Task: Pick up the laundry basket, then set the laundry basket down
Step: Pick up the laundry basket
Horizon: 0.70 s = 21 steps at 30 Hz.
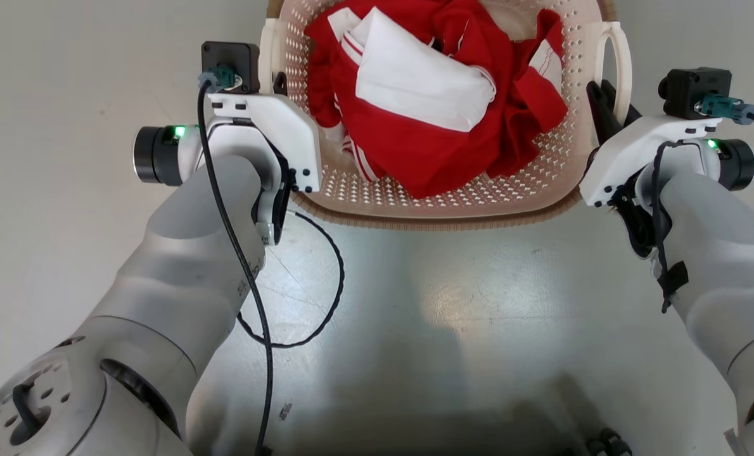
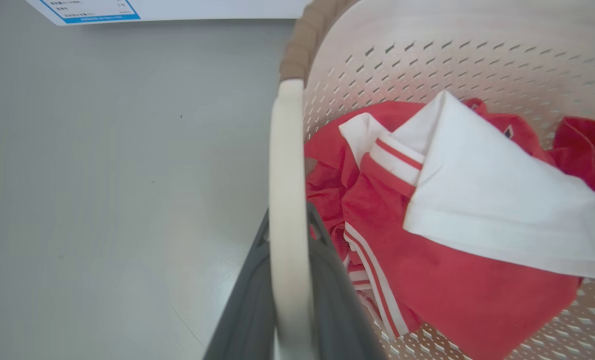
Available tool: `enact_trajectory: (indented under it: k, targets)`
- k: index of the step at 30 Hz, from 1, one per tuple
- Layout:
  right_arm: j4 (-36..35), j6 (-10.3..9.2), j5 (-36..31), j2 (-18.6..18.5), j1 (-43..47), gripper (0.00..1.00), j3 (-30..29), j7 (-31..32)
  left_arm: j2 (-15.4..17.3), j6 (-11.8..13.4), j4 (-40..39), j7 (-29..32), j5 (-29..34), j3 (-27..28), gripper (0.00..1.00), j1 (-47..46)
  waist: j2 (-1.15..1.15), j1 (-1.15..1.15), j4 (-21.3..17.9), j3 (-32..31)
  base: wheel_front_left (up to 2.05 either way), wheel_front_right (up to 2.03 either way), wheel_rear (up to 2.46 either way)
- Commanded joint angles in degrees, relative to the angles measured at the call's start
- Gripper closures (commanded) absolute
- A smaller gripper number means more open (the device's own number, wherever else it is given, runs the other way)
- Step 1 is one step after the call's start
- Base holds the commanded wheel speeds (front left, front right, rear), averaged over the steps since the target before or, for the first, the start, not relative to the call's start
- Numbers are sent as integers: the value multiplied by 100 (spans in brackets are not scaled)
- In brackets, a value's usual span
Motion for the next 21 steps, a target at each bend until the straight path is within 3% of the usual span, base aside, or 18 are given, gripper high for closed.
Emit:
enact_trajectory:
  k: [1,21]
  targets:
    - [-9,36,59,123,289,100,122,19,71,46,-99,-28,-59,12,100,65,0,0,23,-85,0,0,0]
    - [354,36,336,351,895,100,526,734,71,-52,-1,346,-658,-576,100,1059,0,0,31,-1925,0,0,0]
